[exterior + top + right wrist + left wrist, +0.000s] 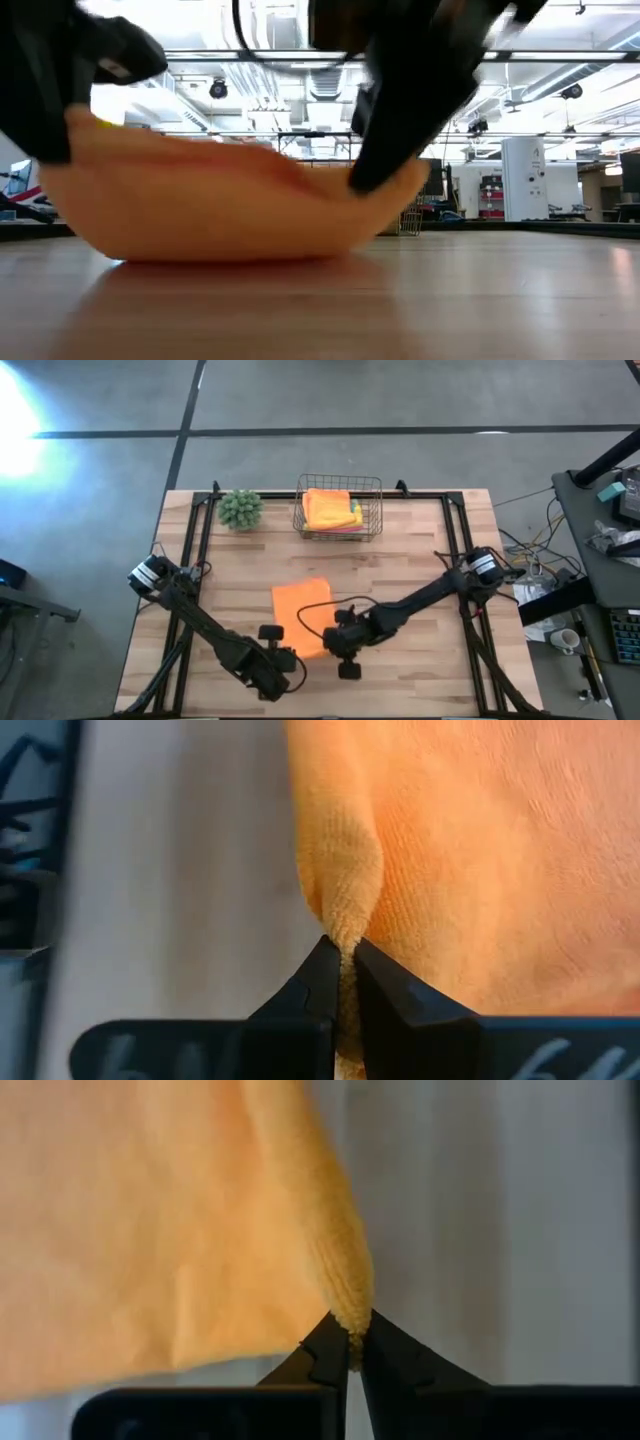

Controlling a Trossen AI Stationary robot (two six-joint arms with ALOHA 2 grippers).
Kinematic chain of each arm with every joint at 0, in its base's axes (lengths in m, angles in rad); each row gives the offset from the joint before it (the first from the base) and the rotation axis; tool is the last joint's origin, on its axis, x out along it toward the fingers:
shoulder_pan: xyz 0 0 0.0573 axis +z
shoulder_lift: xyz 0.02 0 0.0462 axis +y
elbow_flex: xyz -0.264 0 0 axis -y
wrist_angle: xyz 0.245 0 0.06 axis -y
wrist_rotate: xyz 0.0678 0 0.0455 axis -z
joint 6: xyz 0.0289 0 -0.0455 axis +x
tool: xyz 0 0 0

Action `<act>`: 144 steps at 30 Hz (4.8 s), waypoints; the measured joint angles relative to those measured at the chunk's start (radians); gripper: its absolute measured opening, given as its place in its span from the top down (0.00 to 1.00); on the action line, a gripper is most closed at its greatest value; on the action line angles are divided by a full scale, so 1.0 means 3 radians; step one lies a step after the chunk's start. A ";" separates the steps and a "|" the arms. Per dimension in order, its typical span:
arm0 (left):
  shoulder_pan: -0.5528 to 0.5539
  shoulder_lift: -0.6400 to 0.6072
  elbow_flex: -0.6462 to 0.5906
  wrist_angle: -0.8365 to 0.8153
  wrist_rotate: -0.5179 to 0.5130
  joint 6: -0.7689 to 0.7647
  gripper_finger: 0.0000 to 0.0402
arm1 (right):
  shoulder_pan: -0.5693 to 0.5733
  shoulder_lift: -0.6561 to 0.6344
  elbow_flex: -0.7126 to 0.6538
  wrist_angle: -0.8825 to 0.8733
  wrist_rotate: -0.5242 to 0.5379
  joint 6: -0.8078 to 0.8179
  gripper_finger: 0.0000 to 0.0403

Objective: Fold microfiber towels
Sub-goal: Fold the orange towel, then put the orange folded towel into the wire basket

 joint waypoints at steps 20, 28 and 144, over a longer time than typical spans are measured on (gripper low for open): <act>0.0202 -0.0058 0.0283 -0.0642 0.0043 -0.0567 0.99 | 0.0141 -0.0007 0.0378 -0.0645 0.0447 -0.0026 0.97; 0.0532 -0.0058 0.0219 -0.0894 -0.0040 -0.0250 0.99 | -0.0200 -0.0009 0.0373 -0.0809 0.0610 -0.0370 0.97; 0.0506 -0.0394 -0.0481 -0.0513 -0.0039 0.0589 0.55 | -0.0347 -0.1443 -0.0930 -0.0237 0.0499 -0.0392 0.67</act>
